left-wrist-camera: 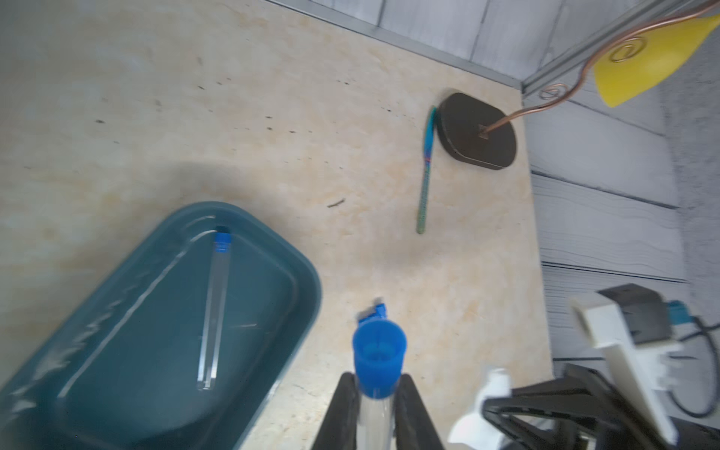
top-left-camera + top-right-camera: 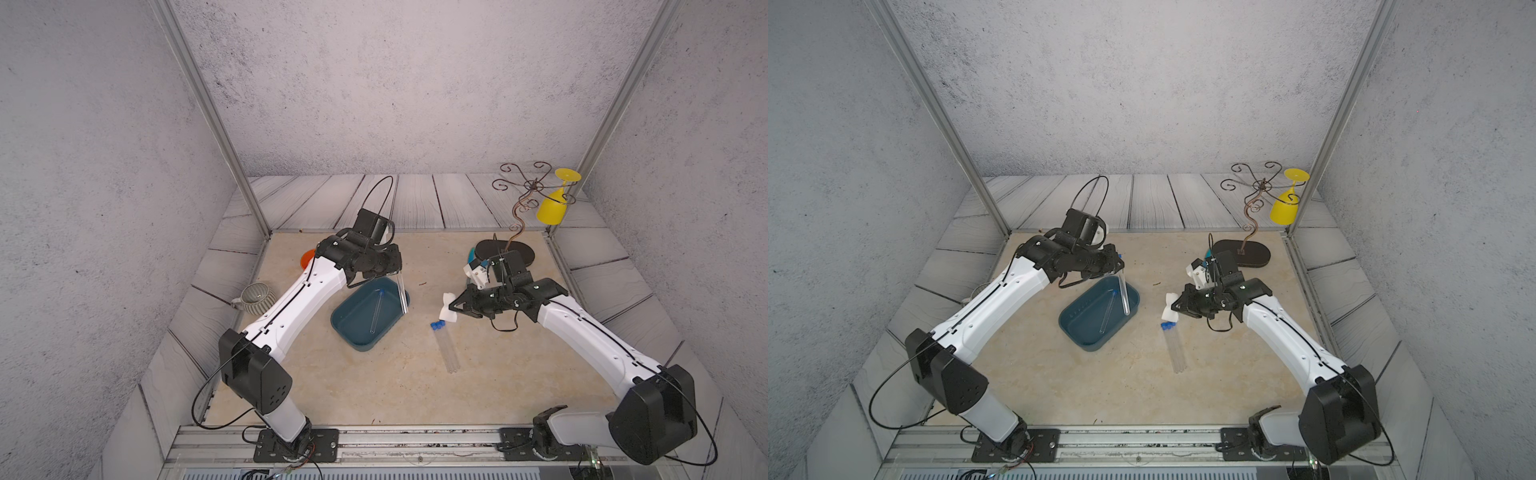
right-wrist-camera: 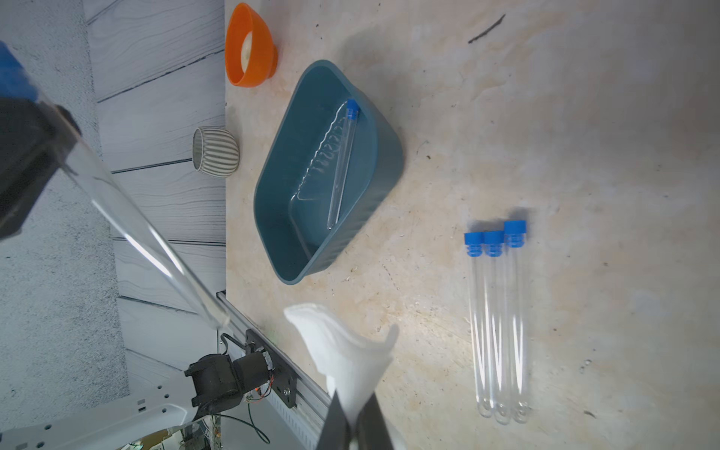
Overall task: Wipe the exteriors of test tubes
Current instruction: Place the test tube in the storage box.
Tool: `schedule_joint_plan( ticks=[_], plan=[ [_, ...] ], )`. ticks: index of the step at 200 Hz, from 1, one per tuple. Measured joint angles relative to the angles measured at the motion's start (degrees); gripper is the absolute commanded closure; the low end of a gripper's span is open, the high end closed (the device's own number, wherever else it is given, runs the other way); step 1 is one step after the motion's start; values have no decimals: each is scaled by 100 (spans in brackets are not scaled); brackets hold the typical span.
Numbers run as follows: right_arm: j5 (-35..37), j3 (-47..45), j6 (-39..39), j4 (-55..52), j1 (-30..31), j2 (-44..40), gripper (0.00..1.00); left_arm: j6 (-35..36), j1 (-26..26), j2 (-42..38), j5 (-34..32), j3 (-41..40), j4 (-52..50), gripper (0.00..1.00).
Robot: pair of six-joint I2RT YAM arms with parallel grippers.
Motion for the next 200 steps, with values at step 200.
schedule_joint_plan(
  ticks=[200],
  plan=[
    [149, 2, -656, -1340, -173, -85, 93, 2330, 531, 1998, -1836, -879, 466, 86]
  ],
)
